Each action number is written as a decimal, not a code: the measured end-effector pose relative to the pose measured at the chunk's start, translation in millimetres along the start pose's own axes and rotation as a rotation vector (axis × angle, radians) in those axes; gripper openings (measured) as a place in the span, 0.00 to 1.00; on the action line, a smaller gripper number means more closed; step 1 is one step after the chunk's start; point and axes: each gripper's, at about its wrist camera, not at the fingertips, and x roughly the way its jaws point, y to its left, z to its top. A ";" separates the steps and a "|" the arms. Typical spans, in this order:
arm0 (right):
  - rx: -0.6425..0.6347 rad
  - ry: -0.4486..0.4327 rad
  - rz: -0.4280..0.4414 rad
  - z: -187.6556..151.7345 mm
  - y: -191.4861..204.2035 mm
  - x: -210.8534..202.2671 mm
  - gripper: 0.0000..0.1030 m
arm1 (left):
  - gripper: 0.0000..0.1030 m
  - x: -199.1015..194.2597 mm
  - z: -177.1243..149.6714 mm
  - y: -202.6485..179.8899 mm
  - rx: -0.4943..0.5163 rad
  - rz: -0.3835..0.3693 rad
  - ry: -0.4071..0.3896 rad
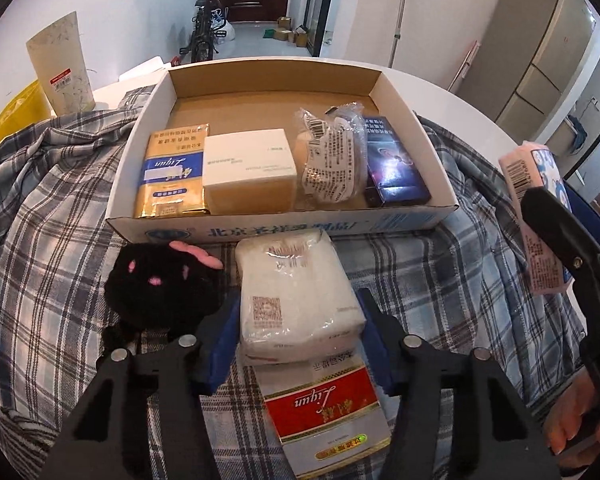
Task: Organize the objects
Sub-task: 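Grasp the white wrapped bread bag with the left gripper while the right holds the pink pack, then lift the white bag over the box with the left gripper while the right lifts the pink pack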
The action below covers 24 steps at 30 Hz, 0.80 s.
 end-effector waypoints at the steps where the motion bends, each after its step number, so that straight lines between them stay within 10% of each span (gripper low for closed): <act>1: -0.001 -0.003 -0.004 0.0 -0.1 -0.2 0.47 | 0.51 -2.4 -0.3 0.7 -0.003 0.001 -0.008; 10: 0.023 -0.063 0.007 2.7 -7.4 -5.6 0.47 | 0.41 -52.2 -8.3 -11.4 0.091 0.119 -0.234; 24: 0.026 -0.175 0.022 6.7 -7.6 -21.2 0.47 | 0.41 -140.8 -29.3 -20.1 0.153 0.096 -0.507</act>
